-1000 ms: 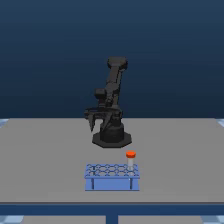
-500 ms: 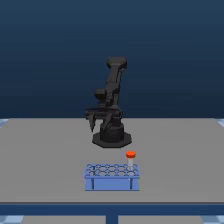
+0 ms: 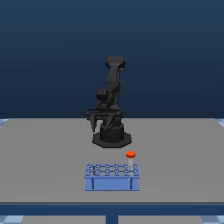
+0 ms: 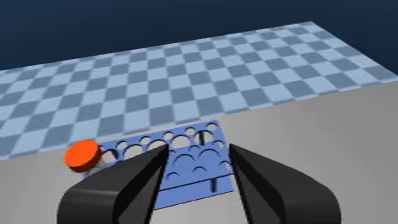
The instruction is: Pick up the centrifuge tube on the rack
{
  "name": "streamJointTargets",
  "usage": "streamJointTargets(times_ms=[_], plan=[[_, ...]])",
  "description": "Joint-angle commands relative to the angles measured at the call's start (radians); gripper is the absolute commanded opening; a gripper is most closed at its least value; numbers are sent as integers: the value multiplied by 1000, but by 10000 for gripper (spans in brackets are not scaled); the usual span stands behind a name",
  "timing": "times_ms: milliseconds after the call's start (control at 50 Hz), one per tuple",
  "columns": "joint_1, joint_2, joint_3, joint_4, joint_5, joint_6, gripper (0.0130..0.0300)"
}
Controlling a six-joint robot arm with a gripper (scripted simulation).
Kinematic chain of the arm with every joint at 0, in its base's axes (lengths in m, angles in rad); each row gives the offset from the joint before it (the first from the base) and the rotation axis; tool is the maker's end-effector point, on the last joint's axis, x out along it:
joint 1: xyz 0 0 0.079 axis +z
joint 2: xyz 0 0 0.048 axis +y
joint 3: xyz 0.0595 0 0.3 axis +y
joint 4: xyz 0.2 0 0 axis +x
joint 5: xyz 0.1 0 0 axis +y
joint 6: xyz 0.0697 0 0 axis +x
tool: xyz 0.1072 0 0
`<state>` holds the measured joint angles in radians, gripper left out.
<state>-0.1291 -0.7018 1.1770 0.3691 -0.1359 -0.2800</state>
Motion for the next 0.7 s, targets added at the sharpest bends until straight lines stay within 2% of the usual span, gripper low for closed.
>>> streamJointTargets(times_ms=[20,400,460,500,560,600,660,700], plan=[[24,8,-4,86,-7,-100,300],[95,46,-24,367,-33,-362,300],[121,62,-33,447,-44,-436,300],[121,62,-33,447,-44,-436,300],[152,83,-45,525,-58,-506,300],[152,83,-45,525,-58,-506,300],[189,109,-60,599,-76,-570,300],[189,109,-60,599,-76,-570,300]])
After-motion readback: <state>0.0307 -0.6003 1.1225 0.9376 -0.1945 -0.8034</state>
